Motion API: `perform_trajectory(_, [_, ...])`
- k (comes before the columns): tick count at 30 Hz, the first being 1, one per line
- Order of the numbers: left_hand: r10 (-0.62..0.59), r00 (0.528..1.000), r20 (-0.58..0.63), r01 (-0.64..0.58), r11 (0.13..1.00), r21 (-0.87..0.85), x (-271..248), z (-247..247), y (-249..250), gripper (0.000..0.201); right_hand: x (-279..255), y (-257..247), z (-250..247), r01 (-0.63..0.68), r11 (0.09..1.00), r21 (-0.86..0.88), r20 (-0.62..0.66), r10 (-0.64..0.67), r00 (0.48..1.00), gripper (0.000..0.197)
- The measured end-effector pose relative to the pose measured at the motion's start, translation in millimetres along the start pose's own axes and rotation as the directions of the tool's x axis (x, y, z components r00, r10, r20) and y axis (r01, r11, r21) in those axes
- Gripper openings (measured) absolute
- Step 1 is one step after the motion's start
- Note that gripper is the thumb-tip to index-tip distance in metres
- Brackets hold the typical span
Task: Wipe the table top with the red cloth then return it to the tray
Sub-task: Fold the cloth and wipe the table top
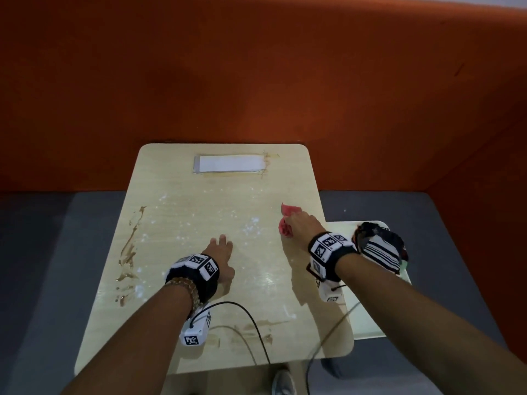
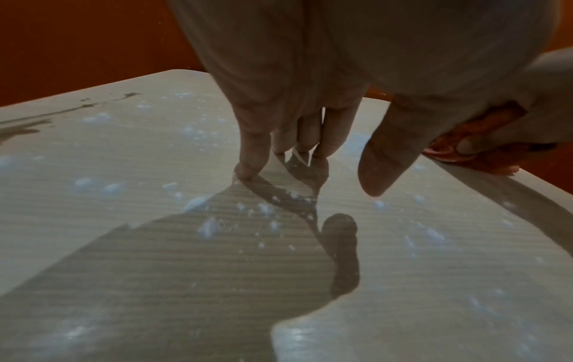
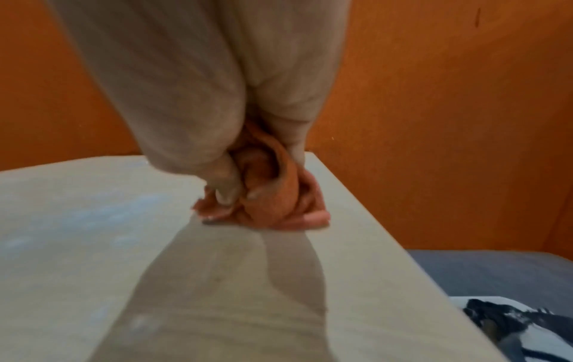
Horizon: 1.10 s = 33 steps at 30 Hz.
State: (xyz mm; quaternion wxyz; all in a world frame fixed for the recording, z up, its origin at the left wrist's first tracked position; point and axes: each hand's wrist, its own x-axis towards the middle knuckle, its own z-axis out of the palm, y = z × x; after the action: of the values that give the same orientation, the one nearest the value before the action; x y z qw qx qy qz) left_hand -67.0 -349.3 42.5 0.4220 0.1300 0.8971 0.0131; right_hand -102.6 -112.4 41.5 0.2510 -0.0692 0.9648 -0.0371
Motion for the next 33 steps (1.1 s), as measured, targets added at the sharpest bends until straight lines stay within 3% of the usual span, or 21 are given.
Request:
perform_trajectory(2, [0.003,1.0,0.001,-0.003,1.0,-0.008,0,0,0,0.084,6,3,2,-0.01,1.0,0.017,0.012,0.01,1.0,0.025])
perform_trajectory(6, [0.001,1.0,0.016,-0.001,1.0,-0.009,0,0,1,0.083,50,15,-13,-0.037,0.991,0.129,-0.102,0.051,0.993,0.027])
perform_trajectory(9, [0.005,1.0,0.02,-0.005,1.0,0.01,1,0,1,0.083,89,28,-30,-0.059,0.973,0.222,-0.059,0.074,0.996,0.022])
perform_trajectory(12, [0.014,1.0,0.026,-0.014,1.0,0.013,4,1,1,0.083,107,38,-40,-0.035,0.96,0.277,-0.139,0.076,0.987,0.036])
perform_trajectory(15, [0.005,1.0,0.031,-0.005,1.0,0.004,5,4,1,0.083,95,36,-34,0.02,0.984,0.178,-0.141,0.005,0.99,0.028])
perform_trajectory(17, [0.003,1.0,0.028,-0.003,1.0,0.012,5,4,0,0.084,61,19,-34,0.002,0.987,0.159,-0.056,0.007,0.998,0.022])
perform_trajectory(21, [0.003,1.0,0.028,-0.003,1.0,-0.014,2,2,2,0.083,12,1,-10,0.079,0.983,-0.167,0.011,-0.078,0.997,0.031])
perform_trajectory(24, [-0.003,1.0,0.031,0.003,1.0,-0.015,0,1,1,0.083,18,2,-4,0.102,0.969,-0.227,-0.002,-0.106,0.994,0.031])
perform_trajectory(28, [-0.007,0.999,0.049,0.007,1.0,0.006,0,-1,3,0.083,45,9,-22,0.035,0.997,-0.072,-0.027,-0.037,0.999,0.023])
perform_trajectory(30, [-0.016,0.999,0.05,0.016,1.0,0.009,0,0,4,0.083,67,18,-30,-0.009,0.991,0.135,-0.012,0.011,1.0,0.026])
perform_trajectory(33, [-0.015,0.999,0.048,0.014,1.0,0.012,0,1,4,0.083,101,42,-26,-0.046,0.912,0.408,-0.039,0.067,0.997,0.026])
